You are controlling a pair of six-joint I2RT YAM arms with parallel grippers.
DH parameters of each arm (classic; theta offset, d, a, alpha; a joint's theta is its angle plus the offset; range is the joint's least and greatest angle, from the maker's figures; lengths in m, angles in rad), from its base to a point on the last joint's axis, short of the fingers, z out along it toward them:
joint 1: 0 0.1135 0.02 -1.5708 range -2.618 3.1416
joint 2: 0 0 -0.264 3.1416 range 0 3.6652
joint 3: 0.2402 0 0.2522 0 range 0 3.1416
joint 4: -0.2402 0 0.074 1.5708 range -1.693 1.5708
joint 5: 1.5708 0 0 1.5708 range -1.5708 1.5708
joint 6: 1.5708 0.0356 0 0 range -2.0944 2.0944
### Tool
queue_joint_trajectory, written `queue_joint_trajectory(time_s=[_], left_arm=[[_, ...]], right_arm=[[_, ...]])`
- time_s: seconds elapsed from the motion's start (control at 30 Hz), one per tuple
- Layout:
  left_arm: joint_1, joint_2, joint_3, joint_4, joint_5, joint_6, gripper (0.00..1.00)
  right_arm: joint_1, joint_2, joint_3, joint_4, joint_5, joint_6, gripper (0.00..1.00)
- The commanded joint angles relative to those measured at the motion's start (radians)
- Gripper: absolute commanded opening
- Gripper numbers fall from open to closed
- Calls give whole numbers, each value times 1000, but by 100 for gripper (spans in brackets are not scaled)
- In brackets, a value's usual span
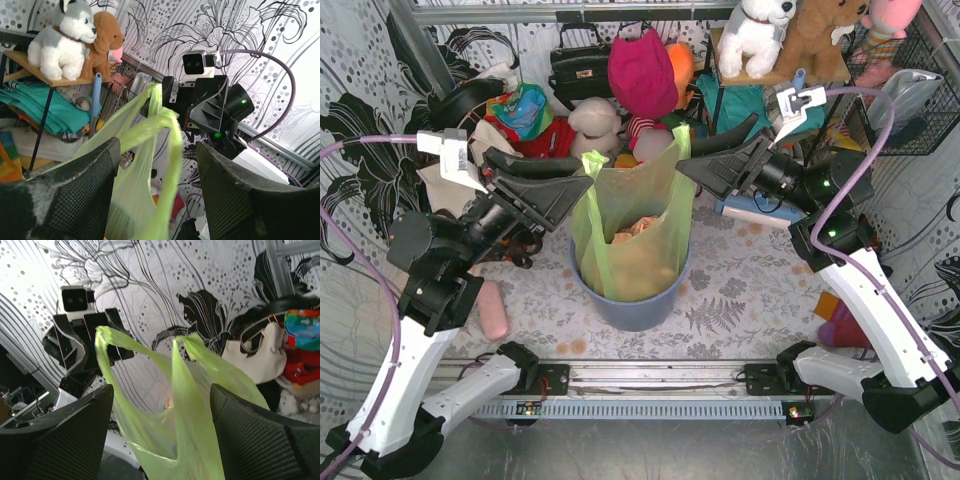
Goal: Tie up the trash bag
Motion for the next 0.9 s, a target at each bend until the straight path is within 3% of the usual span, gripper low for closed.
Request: queue_joint_trajectory(time_s=[0.0,0.27,0.53,0.67,0.87], left_arm=[[3,-20,-13,27,-31,-16,70],[3,-8,4,34,-9,-25,70],[3,4,22,34,4,-33,71],[3,23,55,-2,21,-28,72],[3,34,75,8,165,-57,75]], right_arm=[[1,-8,-21,-32,-60,-36,77],[2,75,2,69,-122,6,77],[2,194,71,362,-280,236,71],[4,206,87,416,-313,292,69],[8,211,81,530,-315,390,75]])
